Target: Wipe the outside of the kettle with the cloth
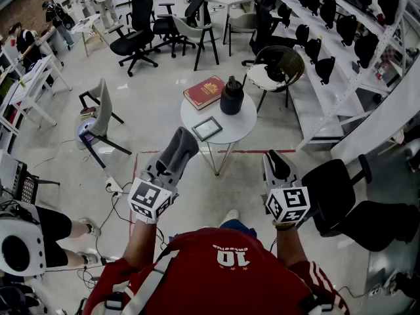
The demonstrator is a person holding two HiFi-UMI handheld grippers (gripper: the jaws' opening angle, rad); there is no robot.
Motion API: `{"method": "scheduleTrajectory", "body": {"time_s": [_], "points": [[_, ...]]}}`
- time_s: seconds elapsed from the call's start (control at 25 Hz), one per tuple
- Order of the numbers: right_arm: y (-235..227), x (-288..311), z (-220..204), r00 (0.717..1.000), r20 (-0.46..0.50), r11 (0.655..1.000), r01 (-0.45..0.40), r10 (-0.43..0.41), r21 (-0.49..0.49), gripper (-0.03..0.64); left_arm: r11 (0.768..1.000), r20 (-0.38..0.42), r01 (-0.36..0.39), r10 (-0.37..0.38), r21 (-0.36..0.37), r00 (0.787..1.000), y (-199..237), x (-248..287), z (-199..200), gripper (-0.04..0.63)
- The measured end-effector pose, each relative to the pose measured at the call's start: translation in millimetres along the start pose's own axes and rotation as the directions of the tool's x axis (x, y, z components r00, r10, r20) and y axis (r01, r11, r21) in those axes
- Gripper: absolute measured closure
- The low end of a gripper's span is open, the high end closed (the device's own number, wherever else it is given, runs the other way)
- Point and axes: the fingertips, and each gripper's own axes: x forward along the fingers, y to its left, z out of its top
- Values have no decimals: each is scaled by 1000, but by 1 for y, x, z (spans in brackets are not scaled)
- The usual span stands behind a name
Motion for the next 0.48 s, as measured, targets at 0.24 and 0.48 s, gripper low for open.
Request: {"method": "scheduleTrajectory", "body": {"time_s": [0.24, 0.48], "points": [[-2, -9, -2, 1000, -10, 1000, 4, -4, -10, 551, 1000, -1, 5, -5, -16, 1000, -3, 2, -5, 549], [-3, -20, -5, 999, -16, 999, 49, -50, -16, 551, 999, 9, 20, -20, -25, 1000, -4, 1, -5, 549]]}}
